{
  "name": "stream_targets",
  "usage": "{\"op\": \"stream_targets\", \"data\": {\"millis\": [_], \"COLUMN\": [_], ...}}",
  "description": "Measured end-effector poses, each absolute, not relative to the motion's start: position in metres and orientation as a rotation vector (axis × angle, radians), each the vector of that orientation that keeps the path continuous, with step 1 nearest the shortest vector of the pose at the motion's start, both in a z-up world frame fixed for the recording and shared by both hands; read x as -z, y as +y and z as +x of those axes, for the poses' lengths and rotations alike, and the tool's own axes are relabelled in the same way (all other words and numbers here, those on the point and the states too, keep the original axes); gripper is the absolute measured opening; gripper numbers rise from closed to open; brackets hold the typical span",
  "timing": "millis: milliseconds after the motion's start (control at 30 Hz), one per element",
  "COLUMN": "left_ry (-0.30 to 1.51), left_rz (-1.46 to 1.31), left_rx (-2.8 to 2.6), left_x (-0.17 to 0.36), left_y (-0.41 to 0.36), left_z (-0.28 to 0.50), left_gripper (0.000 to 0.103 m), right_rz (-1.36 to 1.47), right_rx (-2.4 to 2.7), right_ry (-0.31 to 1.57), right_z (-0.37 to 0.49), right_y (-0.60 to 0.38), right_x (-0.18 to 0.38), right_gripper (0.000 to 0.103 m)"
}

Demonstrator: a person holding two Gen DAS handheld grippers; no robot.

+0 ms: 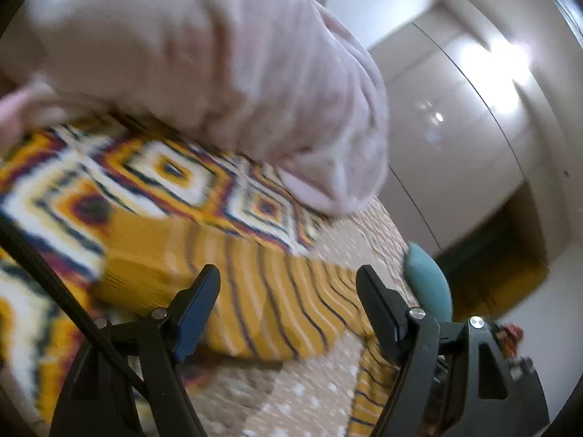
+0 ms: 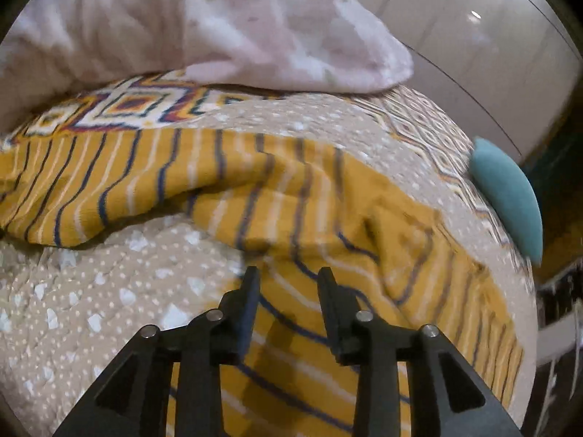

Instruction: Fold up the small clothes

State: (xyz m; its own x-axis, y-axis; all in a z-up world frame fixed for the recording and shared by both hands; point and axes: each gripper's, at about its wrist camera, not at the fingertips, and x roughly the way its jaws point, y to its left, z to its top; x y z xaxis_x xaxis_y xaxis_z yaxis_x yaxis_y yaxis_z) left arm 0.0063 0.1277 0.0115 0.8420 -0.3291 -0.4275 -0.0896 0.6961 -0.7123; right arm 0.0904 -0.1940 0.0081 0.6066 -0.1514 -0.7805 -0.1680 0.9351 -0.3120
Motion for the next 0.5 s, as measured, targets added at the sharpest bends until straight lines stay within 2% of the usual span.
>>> {"op": "stream_targets", "data": {"millis": [200, 500], "left_ry": [0.506, 0.441], "left_rz": [-0.792, -0.936], "left_rx": [-0.279, -0.628], "left_x": [-0.013, 0.008], "left_y": [0.182, 0.266], "left_z": [-0.014, -0.059], "left_gripper": [0.077, 0.077], "right_rz": [-0.372, -0.465], "right_rx": [-0.007, -0.396], "right_ry": [0.897, 0.873], "right_z": [0.073, 0.04], "right_y": [-0.187, -0.04], "right_x": [-0.036, -0.037], "right_gripper": [0.036, 0.047]}}
